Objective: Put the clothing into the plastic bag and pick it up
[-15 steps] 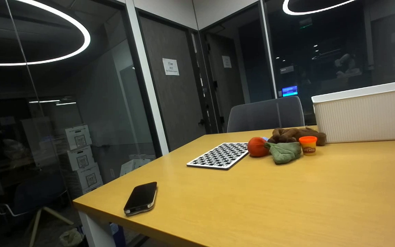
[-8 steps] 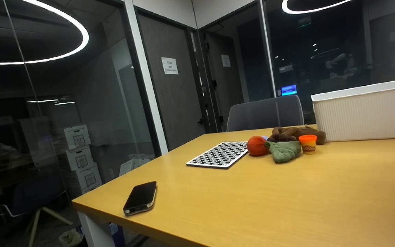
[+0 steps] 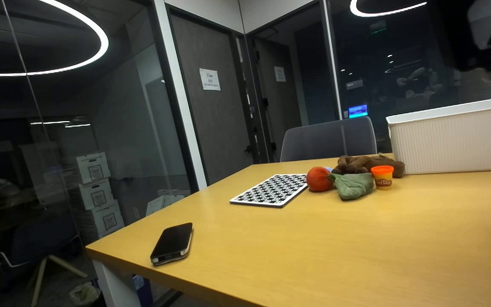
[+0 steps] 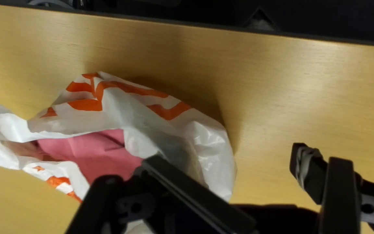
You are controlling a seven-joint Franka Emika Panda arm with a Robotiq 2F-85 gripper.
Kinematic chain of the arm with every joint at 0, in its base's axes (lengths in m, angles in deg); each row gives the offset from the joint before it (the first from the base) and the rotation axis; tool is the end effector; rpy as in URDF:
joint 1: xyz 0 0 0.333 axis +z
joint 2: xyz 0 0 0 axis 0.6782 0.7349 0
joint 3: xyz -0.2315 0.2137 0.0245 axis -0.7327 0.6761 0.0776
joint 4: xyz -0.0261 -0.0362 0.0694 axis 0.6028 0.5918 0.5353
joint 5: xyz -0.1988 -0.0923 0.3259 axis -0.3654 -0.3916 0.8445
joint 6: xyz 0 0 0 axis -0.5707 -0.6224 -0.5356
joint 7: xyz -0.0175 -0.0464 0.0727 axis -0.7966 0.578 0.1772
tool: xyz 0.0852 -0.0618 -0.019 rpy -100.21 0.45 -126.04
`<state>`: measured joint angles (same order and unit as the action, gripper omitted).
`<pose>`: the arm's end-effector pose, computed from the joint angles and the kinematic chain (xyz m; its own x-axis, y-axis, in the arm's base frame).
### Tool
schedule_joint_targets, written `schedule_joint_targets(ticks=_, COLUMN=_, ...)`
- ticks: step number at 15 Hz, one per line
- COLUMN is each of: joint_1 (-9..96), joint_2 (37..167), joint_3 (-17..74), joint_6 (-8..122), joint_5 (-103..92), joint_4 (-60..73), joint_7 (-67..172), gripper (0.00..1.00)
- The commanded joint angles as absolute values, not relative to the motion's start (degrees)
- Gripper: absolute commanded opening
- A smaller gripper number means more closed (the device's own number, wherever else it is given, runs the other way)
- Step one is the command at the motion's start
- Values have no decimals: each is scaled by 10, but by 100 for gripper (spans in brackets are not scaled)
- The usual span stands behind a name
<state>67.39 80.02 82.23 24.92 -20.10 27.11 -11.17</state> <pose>0.1562 0.5041 0.4907 0.9372 0.2086 0.2794 0.1366 -0.9569 0.2562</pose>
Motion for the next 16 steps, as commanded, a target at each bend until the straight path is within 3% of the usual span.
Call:
schedule_joint_targets(ticks=1, joint_1=682, joint_2=860, joint_3=866, joint_6=153, joint_5=-275, joint_4=176, joint_7=-267, gripper=100)
schedule_joint_targets(ticks=2, joint_1=644, joint_2=736, joint_3=797, joint_6=204, joint_5=-208, joint_4=270, joint_7=-180, gripper=100)
schedule_joint_targets(ticks=9, joint_1=582, joint_2=694, joint_3=672, joint_6=122, joint_5=-270, joint_4=296, joint_7=-169, gripper=100)
schedule_joint_targets(ticks=16, joint_1=563, joint_2=656, joint_3=498, joint_6=315, joint_5=-145, joint_4=334, joint_7=-12, gripper=100)
